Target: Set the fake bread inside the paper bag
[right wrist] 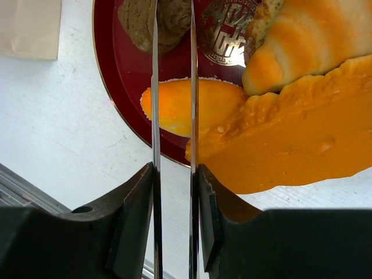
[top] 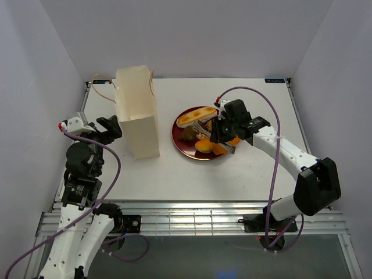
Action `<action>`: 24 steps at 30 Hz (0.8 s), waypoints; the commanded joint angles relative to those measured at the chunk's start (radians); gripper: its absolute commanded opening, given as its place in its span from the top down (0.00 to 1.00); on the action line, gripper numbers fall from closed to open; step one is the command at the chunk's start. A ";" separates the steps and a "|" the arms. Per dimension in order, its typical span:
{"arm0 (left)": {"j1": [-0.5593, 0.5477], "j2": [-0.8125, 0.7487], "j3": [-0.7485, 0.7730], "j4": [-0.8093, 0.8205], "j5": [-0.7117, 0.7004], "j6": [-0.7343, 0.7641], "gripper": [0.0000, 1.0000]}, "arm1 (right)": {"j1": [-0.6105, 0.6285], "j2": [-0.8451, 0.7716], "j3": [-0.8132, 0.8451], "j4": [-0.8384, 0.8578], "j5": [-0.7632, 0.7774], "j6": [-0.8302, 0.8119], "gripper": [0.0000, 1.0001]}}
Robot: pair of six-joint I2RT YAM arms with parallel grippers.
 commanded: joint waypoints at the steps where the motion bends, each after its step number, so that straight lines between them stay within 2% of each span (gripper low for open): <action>1: -0.005 -0.007 -0.005 0.003 0.014 -0.005 0.02 | 0.007 -0.020 0.055 0.010 -0.024 -0.015 0.69; 14: -0.005 -0.001 -0.005 0.001 0.015 -0.005 0.02 | 0.007 -0.146 0.144 -0.042 0.002 -0.015 0.77; 24: -0.006 0.007 -0.003 -0.002 0.009 -0.003 0.02 | 0.009 -0.275 0.186 -0.071 0.019 -0.015 0.77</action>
